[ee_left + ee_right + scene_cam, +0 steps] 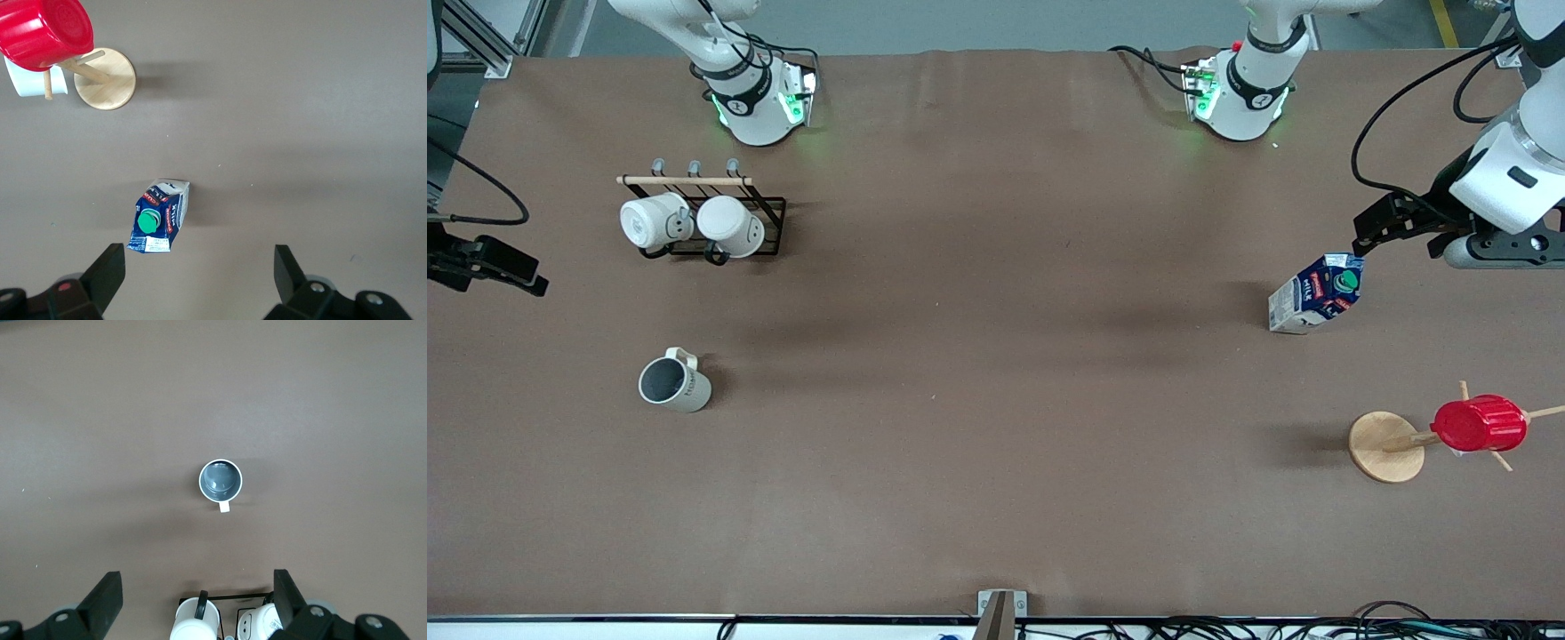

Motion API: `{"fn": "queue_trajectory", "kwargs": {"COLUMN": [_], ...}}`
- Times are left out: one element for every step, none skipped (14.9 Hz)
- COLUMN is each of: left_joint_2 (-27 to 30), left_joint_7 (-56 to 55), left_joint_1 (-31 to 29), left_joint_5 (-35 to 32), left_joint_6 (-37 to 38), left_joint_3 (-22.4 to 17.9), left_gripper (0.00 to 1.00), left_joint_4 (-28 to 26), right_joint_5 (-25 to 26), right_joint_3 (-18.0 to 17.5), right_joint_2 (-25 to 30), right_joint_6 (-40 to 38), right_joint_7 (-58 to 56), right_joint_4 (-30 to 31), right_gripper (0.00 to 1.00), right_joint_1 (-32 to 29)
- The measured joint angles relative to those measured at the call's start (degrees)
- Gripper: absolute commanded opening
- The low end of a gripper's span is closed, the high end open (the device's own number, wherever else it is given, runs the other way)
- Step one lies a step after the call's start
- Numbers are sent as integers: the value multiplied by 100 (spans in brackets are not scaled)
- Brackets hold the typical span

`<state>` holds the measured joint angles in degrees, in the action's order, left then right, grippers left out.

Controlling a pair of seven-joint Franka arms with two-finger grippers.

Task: Place cup and milk on table

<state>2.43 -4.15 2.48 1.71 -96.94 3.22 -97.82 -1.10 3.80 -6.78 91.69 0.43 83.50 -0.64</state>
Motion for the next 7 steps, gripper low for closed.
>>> {"fn": "queue_trajectory", "kwargs": {"left_joint_2": [-2,-8,-19,-33,-53,-79,-117], "left_joint_7": [0,0,0,0,0,0,1], "left_joint_1": [0,-1,-4,-9,-23,-50,-83], "left_joint_5": [0,0,0,0,0,0,-1], "left_joint_6": [-2,-8,-16,-21,-21,-21,-22], "left_joint_3": [0,0,0,-1,-2,-4,-6], "left_gripper": [98,98,98,99,99,98,97], "left_joint_4": [0,0,0,1,1,2,2], "right_joint_5": [0,0,0,0,0,0,0], "right_joint_3": [0,0,0,0,0,1,1], "right_joint_2": [0,0,0,0,0,0,0], "right_joint_6": [0,0,0,0,0,0,0], "right_joint_7": [0,0,0,0,0,0,0], "right_joint_4": [0,0,1,1,1,6,21], "right_gripper": [100,100,100,100,100,100,100], "right_joint_1": [0,0,0,0,0,0,0]}}
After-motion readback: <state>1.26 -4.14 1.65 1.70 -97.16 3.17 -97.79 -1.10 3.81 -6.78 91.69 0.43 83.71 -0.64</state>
